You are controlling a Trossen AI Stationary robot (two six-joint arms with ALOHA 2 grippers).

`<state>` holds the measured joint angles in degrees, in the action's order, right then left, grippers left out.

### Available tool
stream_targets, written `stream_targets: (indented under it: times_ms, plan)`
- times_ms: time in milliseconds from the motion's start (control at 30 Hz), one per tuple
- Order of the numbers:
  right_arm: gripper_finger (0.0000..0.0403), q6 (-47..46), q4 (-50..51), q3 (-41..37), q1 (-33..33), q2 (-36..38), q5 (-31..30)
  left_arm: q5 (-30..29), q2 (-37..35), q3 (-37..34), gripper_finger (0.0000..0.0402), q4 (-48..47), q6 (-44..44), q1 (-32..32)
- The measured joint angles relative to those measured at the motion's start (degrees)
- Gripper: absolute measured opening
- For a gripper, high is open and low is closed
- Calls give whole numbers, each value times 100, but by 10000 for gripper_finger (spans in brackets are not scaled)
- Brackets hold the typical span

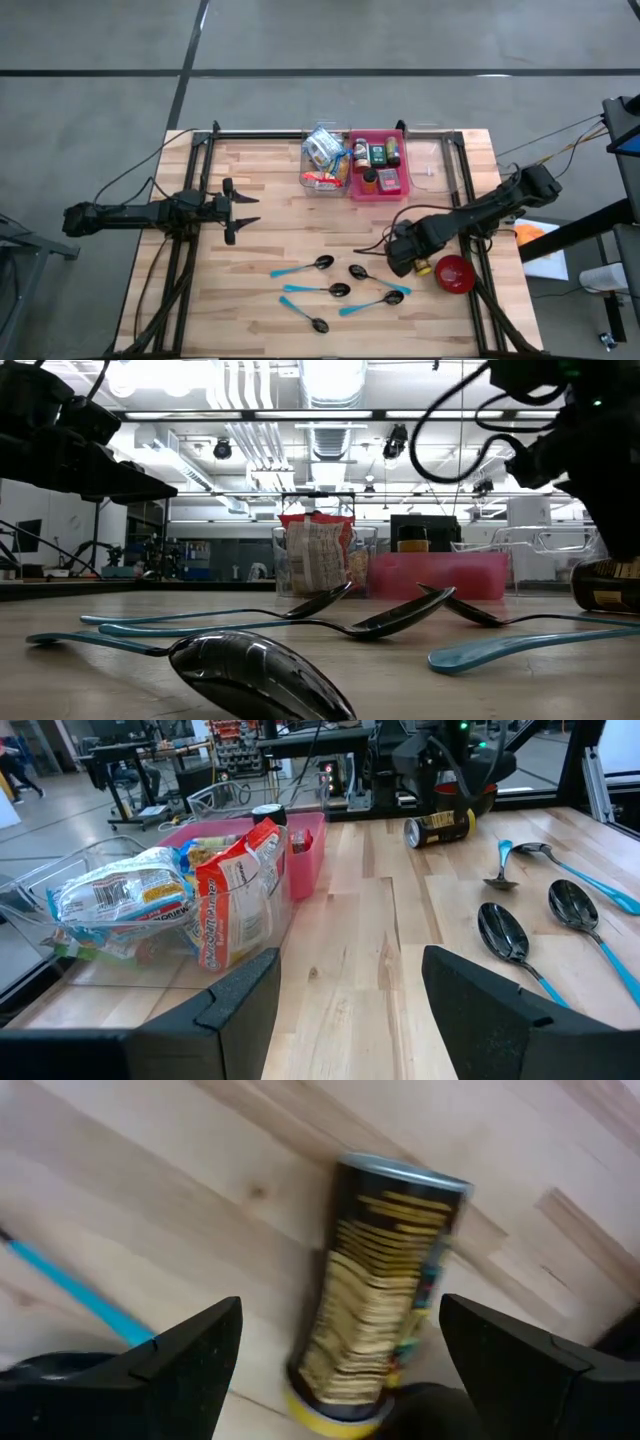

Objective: Pick & Place Food Item
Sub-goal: Put the yellow spice bottle into the pink bin

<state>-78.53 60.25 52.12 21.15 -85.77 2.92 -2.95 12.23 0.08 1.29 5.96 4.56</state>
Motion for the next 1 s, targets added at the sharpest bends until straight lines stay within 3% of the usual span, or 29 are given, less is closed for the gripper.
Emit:
stream_targets:
  times_ms: [167, 433, 767, 1000]
  plan:
    - [336, -161, -143, -268, -2, 21, -7, 1, 0, 0, 244, 1, -8, 0]
    - [336, -146, -1190, -889, 0, 25, 61, 1, 0, 0, 244, -1, -13, 0]
    - [335, -319, -1326, -1056, 0, 27, 34, -1, 0, 0, 244, 1, -12, 1]
    - [273, -354, -1483, -1064, -2, 27, 9, 1, 0, 0, 244, 0, -10, 0]
